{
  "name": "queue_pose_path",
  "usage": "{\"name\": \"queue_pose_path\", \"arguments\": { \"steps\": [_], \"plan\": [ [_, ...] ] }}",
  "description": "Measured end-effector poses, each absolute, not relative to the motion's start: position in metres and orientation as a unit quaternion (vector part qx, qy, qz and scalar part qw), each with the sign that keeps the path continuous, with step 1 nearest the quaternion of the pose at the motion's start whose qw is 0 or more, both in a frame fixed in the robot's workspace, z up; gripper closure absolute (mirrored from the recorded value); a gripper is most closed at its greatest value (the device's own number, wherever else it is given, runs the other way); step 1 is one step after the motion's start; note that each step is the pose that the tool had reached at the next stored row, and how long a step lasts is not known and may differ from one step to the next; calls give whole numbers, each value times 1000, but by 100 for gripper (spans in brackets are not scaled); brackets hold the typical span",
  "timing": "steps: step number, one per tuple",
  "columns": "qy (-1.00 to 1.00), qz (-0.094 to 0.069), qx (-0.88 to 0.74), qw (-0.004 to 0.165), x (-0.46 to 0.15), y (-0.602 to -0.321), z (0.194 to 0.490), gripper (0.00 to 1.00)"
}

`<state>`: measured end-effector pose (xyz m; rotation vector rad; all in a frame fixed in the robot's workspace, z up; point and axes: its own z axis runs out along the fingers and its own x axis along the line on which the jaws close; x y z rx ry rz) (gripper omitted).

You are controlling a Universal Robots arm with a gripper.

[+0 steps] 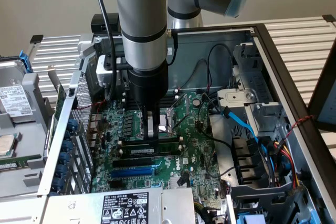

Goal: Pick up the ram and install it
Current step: 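Press down the ram until it locks into place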

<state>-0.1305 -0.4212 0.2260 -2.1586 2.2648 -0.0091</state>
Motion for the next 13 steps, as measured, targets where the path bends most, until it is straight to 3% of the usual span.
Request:
{"name": "queue_pose_path", "arguments": {
  "steps": [13],
  "plan": [
    [724,-16,-690,-6,-130,-421,253,89]
  ]
}}
